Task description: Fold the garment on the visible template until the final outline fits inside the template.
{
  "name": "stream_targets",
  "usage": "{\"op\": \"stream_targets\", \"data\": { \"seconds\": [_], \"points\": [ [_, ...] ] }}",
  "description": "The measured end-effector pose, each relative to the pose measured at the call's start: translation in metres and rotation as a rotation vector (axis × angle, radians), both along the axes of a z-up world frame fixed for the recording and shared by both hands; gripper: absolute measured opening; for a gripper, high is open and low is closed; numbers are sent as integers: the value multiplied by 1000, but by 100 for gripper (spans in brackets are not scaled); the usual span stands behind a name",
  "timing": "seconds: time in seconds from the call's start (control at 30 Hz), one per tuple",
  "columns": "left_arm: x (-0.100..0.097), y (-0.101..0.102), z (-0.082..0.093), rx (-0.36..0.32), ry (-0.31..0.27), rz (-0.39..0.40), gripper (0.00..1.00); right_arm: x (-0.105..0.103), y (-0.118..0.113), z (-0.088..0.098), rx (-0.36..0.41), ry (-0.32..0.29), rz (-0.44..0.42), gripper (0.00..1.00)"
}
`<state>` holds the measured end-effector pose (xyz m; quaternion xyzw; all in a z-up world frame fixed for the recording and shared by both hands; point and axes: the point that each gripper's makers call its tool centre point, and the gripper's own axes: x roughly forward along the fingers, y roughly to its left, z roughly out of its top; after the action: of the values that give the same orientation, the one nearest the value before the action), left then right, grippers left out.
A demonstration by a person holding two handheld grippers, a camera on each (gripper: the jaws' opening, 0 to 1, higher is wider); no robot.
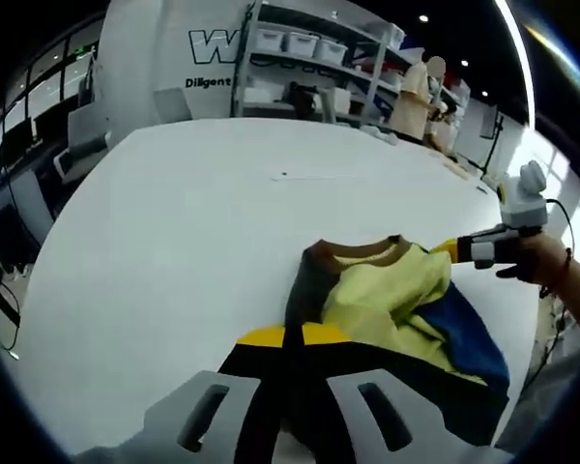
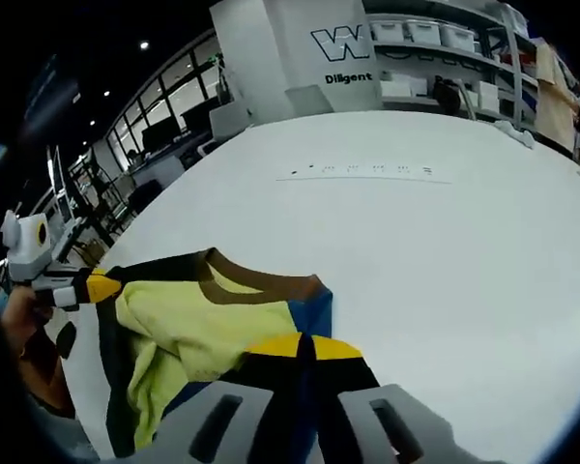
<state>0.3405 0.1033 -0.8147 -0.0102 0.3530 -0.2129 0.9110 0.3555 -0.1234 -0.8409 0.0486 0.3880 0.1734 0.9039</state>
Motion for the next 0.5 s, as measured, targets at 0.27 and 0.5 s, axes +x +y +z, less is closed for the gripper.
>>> {"op": "stream_targets", "data": {
  "seconds": [0.27,0.5],
  "points": [
    [9,8,4,-14,2,0,0,6,-7,10,-20,-12,8,0],
    [20,14,13,-14,-8,0,0,15,-14,24,-58,-34,19,0]
  ]
}}
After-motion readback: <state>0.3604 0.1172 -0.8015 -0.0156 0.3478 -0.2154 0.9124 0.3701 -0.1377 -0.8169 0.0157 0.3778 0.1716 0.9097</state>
